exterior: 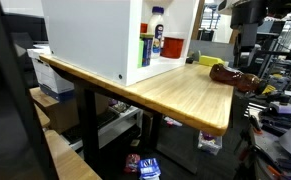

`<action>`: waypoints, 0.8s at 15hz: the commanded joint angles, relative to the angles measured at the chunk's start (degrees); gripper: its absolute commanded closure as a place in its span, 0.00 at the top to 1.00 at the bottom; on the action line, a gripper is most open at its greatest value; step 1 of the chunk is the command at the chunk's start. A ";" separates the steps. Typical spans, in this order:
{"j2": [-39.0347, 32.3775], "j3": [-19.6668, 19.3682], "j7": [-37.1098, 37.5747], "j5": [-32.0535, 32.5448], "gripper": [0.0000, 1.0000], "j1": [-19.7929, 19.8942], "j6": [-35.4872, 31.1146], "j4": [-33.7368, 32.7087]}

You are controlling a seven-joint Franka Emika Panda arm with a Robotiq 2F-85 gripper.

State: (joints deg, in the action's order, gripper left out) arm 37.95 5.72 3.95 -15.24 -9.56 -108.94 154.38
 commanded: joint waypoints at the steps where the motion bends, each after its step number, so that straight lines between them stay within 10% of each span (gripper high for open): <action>1: -4.83 2.34 1.95 0.07 1.00 0.26 -1.38 -2.69; 12: -12.00 6.11 6.98 5.20 1.00 1.37 -6.89 -6.16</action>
State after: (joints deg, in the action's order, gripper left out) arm 28.68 10.14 8.70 -13.68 -9.17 -113.47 149.51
